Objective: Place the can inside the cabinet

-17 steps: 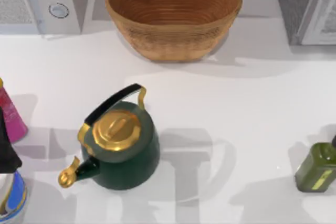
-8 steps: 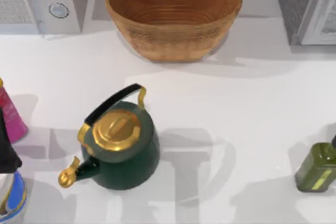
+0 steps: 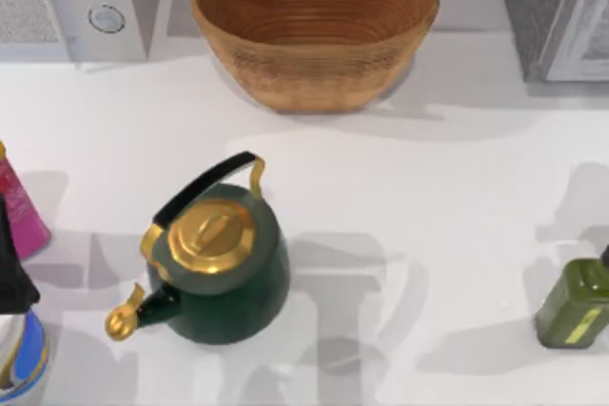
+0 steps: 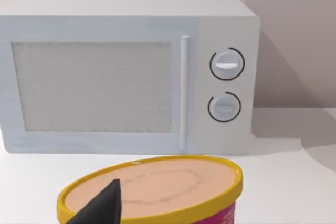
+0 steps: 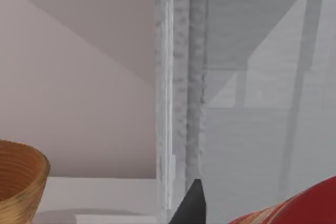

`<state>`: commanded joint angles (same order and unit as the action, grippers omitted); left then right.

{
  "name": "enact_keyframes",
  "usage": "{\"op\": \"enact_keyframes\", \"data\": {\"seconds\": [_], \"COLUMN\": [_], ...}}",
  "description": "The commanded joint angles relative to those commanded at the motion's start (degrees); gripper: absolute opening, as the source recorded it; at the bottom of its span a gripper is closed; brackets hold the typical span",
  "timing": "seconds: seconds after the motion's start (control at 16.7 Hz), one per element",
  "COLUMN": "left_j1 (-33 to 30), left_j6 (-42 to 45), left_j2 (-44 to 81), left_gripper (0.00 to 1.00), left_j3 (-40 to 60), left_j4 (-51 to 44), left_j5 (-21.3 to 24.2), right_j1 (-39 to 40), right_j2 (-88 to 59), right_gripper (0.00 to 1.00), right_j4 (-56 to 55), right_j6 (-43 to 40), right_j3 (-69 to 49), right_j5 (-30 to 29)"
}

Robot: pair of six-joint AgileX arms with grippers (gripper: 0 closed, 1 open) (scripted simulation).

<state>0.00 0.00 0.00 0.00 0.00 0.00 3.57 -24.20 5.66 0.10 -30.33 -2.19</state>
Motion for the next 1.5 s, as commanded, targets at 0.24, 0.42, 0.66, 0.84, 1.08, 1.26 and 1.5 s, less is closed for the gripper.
{"op": "enact_keyframes", "data": {"seconds": [0.24,0.42,0.66,0.84,1.08,1.26,1.5], "left_j1": [0.0,0.0,0.0,0.0,0.0,0.0,0.0], "left_j6": [0.0,0.0,0.0,0.0,0.0,0.0,0.0], "left_j2": [0.0,0.0,0.0,0.0,0.0,0.0,0.0], "left_gripper": [1.00,1.00,1.00,1.00,1.00,1.00,1.00], "left_j3": [0.0,0.0,0.0,0.0,0.0,0.0,0.0], "left_j4": [0.0,0.0,0.0,0.0,0.0,0.0,0.0], "left_j5": [0.0,0.0,0.0,0.0,0.0,0.0,0.0], "right_j1": [1.9,3.4,5.2,6.4,7.1,7.1,6.8], "right_j2": [-15.0,-26.2,-39.6,-47.2,-52.0,-52.0,-52.5], "right_gripper": [0.00,0.00,0.00,0.00,0.00,0.00,0.00], "right_j4": [4.6,8.4,13.5,16.6,18.6,18.6,18.8], "right_j6": [0.1,0.3,0.6,0.8,1.0,1.0,1.1], "right_j3": [-20.2,-35.5,-53.6,-63.7,-69.7,-69.7,-70.2], "right_j5": [-2.1,-4.0,-6.4,-8.0,-9.0,-9.0,-8.8]}}
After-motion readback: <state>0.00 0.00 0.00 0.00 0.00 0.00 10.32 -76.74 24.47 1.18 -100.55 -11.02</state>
